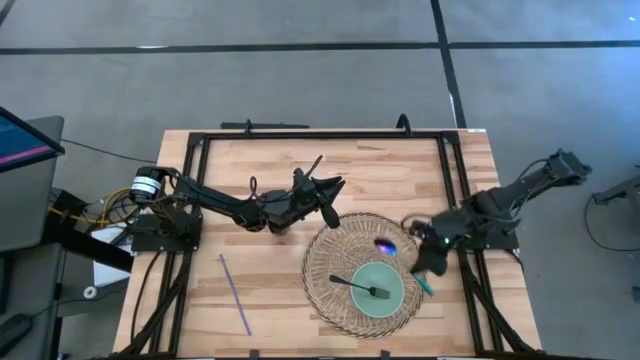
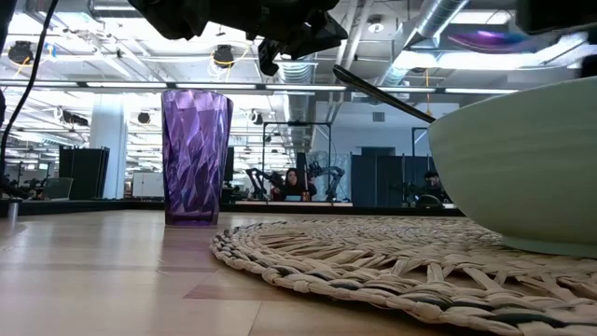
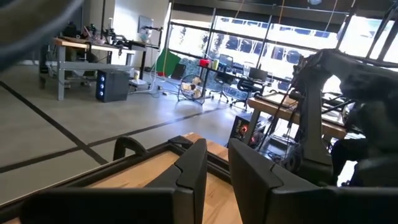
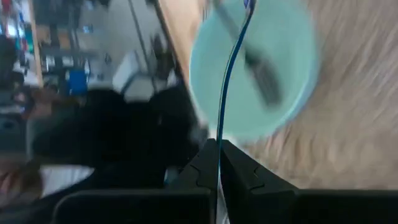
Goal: Pick & Place Utensil
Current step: Put the blue spoon into the green bowl to the left of the black fork
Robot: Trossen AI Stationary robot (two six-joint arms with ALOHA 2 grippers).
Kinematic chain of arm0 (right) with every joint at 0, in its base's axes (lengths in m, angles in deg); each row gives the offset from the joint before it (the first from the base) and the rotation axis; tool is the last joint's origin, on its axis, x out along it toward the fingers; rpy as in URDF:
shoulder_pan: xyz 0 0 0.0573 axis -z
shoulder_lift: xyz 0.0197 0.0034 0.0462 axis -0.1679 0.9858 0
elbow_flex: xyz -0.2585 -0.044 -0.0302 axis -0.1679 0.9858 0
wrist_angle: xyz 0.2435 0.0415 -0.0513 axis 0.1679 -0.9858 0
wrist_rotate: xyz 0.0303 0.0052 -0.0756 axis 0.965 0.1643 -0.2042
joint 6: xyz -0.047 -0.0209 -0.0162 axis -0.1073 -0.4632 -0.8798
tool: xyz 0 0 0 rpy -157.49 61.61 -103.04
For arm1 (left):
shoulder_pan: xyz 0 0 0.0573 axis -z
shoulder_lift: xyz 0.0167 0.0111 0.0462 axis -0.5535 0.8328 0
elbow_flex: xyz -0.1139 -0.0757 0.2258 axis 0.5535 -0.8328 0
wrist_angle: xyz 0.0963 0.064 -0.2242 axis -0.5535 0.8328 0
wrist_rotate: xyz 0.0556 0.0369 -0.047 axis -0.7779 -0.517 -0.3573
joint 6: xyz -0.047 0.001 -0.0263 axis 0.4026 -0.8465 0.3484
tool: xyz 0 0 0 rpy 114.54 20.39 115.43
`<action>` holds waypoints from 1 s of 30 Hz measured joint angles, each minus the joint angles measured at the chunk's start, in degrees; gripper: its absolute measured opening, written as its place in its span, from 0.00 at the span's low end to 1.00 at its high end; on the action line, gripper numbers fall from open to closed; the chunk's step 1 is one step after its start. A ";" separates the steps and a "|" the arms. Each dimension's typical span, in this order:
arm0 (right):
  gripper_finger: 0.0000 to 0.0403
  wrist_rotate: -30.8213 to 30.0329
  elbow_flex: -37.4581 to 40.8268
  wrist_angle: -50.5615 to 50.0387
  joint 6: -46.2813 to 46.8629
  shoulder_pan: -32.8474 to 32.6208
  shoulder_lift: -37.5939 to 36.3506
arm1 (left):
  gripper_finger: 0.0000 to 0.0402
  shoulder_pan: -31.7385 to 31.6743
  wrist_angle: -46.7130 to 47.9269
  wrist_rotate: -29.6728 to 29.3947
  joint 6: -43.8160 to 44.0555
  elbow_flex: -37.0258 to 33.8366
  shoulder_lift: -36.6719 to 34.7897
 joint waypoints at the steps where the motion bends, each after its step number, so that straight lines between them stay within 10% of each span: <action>1: 0.00 0.56 0.00 -0.09 2.54 -1.77 0.67 | 0.17 -0.01 0.00 0.00 0.00 0.00 0.00; 11: 0.00 4.22 0.00 2.54 22.06 -11.57 11.54 | 0.17 -0.02 -0.05 5.66 0.01 0.00 0.00; 30: 0.00 23.74 0.00 24.35 24.73 -0.64 31.83 | 0.17 -0.02 -0.20 6.35 0.01 0.00 0.00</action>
